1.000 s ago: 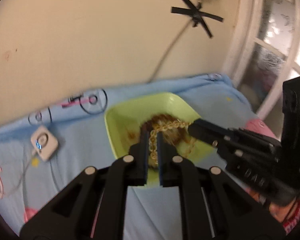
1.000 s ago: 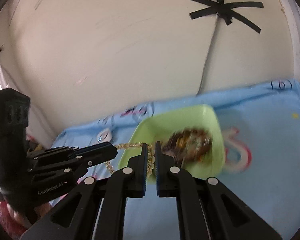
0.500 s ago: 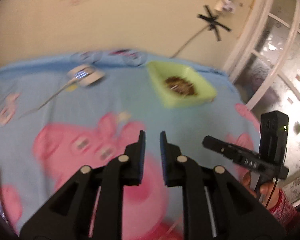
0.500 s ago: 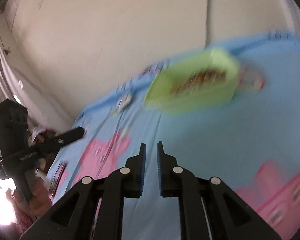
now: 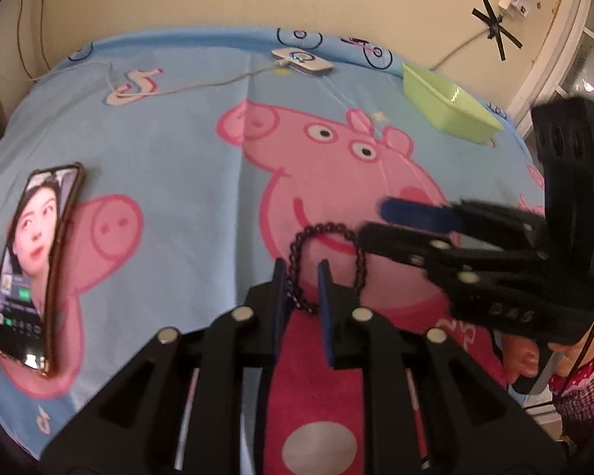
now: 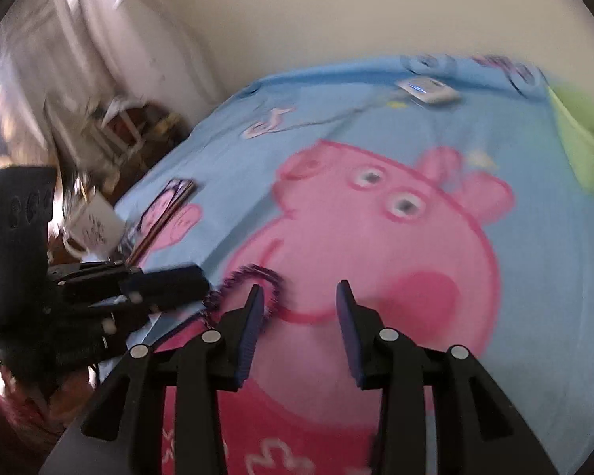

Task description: Organize jewelry

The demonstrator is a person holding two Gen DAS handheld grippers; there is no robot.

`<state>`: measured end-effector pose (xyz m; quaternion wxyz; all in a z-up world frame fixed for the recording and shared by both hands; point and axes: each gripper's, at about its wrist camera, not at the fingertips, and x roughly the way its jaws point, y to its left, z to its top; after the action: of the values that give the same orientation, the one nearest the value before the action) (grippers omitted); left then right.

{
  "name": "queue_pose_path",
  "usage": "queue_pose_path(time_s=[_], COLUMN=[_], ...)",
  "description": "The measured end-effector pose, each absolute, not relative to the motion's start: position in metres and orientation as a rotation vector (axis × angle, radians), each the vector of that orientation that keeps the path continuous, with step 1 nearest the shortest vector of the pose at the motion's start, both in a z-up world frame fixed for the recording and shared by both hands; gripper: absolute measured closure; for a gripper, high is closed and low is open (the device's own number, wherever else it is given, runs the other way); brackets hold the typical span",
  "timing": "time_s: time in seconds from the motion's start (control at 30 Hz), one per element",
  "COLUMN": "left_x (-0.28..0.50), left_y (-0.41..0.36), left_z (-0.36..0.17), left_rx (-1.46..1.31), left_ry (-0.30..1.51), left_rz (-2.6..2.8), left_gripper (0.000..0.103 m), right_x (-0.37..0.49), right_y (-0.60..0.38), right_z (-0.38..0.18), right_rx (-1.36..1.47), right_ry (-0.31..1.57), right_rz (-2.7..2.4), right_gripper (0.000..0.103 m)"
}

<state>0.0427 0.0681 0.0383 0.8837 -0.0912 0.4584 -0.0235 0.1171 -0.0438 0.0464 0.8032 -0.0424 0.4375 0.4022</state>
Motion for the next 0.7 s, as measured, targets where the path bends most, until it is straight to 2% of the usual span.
queue_pose_path(time_s=[0.07,0.1,0.13,0.17,0.3,0.4,0.7], left_x=[0.042,0.042,0.041,0.041,0.044,0.052,0.083], left_y=[0.066,0.064,0.060,0.057,0.052,0.043,-0.061], left_z=[0.035,0.031,0.030,0.029,0.029,0.028,0.025], left_rx=[-0.169,-0.157,-0.133,-0.101,-0.078,-0.104,0.015], left_ry=[0.955,0.964,0.946,0.939,0.929,0.950,0.964], left_rz=[-0.032,-0.032,-0.026,-0.019,-0.003,-0.056,-0.274], left_gripper=[0.074,0.074,0.074,0.074,0.094,0.096,0.096], right_x=[0.117,0.118,0.119,0.117,0.104,0.099,0.099], right_y=[-0.027,-0.022,-0.019,-0.017,-0.028,-0.038,-0.136], right_z=[0.043,0.039,0.034,0.034,0.033,0.033,0.038], right_rx=[-0.162,-0.195,-0.229,-0.236,-0.258,-0.253,-0.130], right_ry=[0.940,0.945,0.934,0.923,0.897,0.893,0.909], right_rz=[0.855,0.843,0.822,0.816,0.793,0.783,0.652], right_gripper=[0.097,0.102,0.103,0.103,0.103,0.103,0.103])
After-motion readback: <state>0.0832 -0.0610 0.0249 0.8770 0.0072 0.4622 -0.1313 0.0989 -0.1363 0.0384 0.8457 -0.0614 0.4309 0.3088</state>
